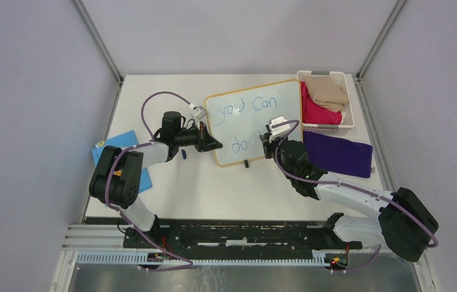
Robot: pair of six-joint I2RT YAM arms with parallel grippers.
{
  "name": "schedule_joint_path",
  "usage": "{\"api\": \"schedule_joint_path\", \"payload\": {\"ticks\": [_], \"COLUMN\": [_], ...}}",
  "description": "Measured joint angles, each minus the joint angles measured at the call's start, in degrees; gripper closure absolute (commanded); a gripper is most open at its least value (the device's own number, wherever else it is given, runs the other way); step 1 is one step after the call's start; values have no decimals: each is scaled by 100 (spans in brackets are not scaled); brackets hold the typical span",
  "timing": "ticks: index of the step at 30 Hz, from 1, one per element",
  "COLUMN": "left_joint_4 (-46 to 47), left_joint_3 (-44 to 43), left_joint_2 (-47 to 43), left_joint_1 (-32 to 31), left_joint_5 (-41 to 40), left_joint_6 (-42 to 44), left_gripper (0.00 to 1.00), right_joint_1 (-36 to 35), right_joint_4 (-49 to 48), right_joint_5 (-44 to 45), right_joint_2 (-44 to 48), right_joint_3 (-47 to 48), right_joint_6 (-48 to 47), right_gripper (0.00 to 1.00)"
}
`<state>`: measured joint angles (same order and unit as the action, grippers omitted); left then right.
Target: Write a sentence on the whiteboard
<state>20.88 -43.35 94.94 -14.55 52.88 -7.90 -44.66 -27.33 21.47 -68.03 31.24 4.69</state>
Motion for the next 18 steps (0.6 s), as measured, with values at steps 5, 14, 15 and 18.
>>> {"api": "schedule_joint_path", "payload": {"ticks": [5,14,15,18], "left_joint_4": [-2,-13,-15,-17], "left_joint_3": [-2,-9,-9,-9], "left_joint_2": [4,4,4,4], "left_joint_1": [0,0,0,0], "left_joint_5": [-2,-11,-11,-20], "left_joint_6": [-2,-2,-2,0], "left_gripper": [98,98,98,98], "right_joint_1": [-2,-17,-22,-33], "right_joint_4": [-2,-146,-173,-214], "right_joint_5": [26,37,35,2], "right_joint_2": [-46,-39,-35,-7], "right_joint_3": [0,-164,-203,-323], "right_joint_6": [2,39,46,72], "right_gripper": [100,100,100,100]}}
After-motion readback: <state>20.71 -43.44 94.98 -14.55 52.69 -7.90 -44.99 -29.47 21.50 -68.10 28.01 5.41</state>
